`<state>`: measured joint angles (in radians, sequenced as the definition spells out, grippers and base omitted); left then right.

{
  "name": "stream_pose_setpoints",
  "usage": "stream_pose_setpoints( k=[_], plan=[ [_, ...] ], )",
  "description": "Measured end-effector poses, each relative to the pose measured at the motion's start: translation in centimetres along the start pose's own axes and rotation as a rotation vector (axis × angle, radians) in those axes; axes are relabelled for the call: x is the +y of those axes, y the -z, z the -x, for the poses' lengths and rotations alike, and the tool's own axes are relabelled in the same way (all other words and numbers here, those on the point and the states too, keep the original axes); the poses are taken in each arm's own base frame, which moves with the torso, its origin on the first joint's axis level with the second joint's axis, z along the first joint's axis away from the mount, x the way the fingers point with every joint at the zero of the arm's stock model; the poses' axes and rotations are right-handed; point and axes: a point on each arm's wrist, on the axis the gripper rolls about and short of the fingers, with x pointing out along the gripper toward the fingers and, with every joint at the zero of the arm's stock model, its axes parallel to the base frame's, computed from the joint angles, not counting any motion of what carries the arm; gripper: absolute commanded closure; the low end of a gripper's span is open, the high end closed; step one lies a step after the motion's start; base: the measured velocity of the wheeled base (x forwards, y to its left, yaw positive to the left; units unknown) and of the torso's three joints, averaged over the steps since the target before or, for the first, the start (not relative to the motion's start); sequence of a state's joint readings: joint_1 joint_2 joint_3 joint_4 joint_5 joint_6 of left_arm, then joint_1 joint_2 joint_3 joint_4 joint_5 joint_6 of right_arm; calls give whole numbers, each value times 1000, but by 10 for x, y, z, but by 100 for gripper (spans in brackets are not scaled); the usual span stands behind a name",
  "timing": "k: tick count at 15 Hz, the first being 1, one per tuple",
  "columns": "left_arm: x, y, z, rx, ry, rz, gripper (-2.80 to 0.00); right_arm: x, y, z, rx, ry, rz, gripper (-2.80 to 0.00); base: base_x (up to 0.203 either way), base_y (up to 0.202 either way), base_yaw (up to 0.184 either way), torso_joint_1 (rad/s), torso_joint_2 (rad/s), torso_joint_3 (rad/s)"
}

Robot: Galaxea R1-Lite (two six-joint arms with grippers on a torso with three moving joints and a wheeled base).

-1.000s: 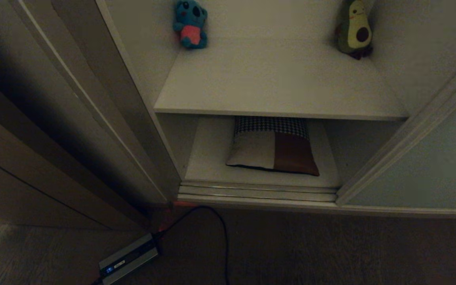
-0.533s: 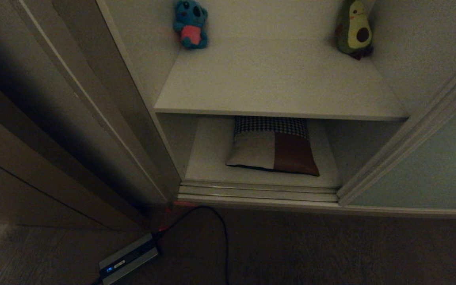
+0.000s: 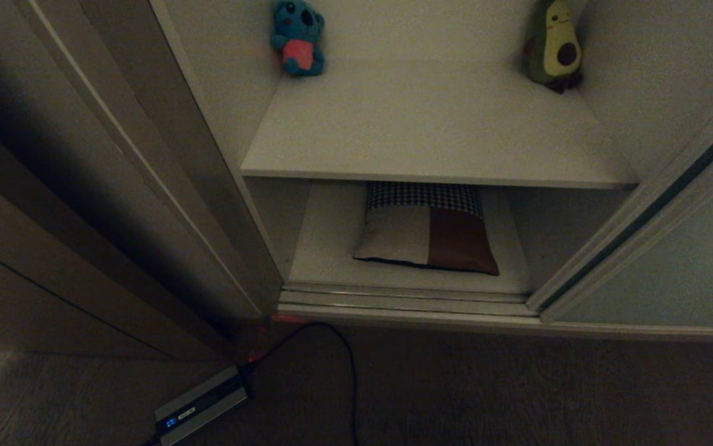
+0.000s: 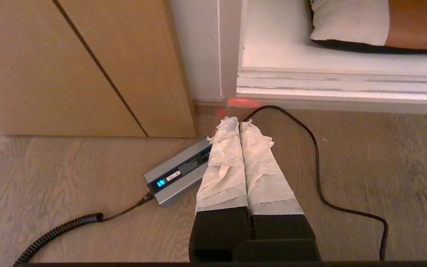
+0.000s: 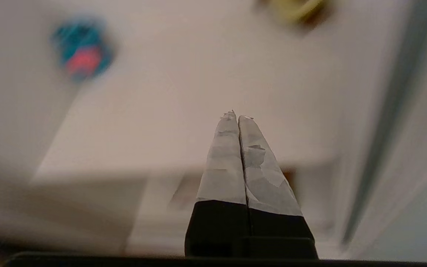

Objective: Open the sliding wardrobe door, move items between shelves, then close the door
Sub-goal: Place the pillow on the higher shelf

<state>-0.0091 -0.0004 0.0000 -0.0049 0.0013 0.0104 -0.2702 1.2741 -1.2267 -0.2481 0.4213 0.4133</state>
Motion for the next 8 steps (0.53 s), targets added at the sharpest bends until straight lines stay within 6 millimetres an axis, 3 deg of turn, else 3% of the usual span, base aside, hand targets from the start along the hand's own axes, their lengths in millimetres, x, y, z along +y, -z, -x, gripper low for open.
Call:
stream_pose_setpoints(
  k=[5, 8],
  plan=[
    [0, 0, 0, 0, 0, 0, 0, 5, 68, 66, 154, -36, 42, 0, 0, 0, 0, 0, 0, 0],
    [0, 0, 0, 0, 0, 0, 0, 14, 95, 108, 163, -53, 74, 0, 0, 0, 0, 0, 0, 0]
  ],
)
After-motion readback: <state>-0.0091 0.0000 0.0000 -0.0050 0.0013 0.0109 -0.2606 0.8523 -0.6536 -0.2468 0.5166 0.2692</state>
